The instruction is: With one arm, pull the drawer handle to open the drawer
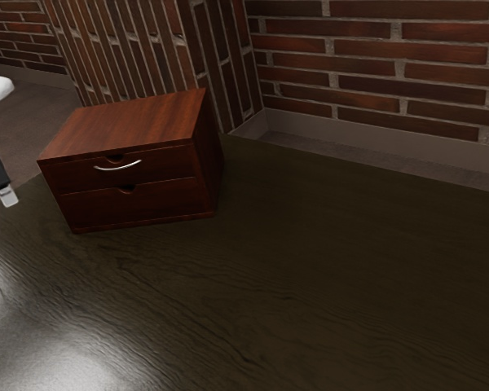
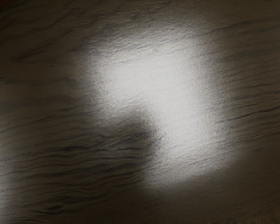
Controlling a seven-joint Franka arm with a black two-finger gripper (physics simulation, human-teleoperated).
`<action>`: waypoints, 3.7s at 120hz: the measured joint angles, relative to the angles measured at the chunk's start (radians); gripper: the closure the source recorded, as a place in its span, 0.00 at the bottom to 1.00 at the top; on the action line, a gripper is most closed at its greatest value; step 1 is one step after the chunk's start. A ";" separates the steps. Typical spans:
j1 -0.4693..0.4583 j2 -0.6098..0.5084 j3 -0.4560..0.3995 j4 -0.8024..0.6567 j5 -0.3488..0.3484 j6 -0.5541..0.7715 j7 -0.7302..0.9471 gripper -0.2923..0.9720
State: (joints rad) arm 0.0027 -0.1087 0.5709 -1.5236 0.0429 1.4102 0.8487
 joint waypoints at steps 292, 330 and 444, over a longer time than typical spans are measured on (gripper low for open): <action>-0.102 -0.094 0.003 -0.326 0.497 0.667 0.060 0.23; -0.116 -0.083 0.017 -0.339 0.504 0.739 0.008 0.23; -0.121 0.062 0.017 -0.359 0.472 0.888 0.001 0.23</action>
State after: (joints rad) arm -0.1188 -0.0466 0.5875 -1.8831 0.5153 2.2978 0.8493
